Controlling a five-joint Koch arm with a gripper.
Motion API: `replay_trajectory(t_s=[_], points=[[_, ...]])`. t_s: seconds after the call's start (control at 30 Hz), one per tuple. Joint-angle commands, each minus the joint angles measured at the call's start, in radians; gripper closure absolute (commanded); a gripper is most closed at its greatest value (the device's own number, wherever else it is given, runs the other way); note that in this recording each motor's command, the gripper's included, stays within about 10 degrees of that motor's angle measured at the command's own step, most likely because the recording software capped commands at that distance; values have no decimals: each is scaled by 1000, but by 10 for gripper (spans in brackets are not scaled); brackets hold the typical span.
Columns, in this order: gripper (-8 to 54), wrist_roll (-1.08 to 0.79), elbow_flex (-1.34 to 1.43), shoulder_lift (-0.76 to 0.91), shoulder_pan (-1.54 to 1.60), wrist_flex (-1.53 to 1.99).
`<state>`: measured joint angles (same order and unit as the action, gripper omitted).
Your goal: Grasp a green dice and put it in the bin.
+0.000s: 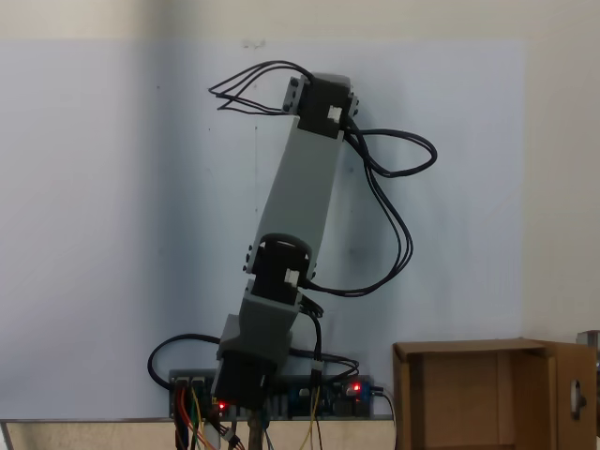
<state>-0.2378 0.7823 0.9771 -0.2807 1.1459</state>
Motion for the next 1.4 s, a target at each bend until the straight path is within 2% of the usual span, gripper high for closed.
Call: replay_trajectory(t_s=[0.0, 0.03, 0.33, 0.7, 0.93, 1.07, 1.37], points=[[316, -18, -15, 17, -3, -15], [340, -17, -15, 17, -3, -14], [341, 8, -8, 55, -12, 15], [341, 52, -12, 462, -11, 31], [341, 51, -12, 609, -55, 46], [341, 51, -12, 650, -193, 49], [341, 35, -12, 752, -746, 57]])
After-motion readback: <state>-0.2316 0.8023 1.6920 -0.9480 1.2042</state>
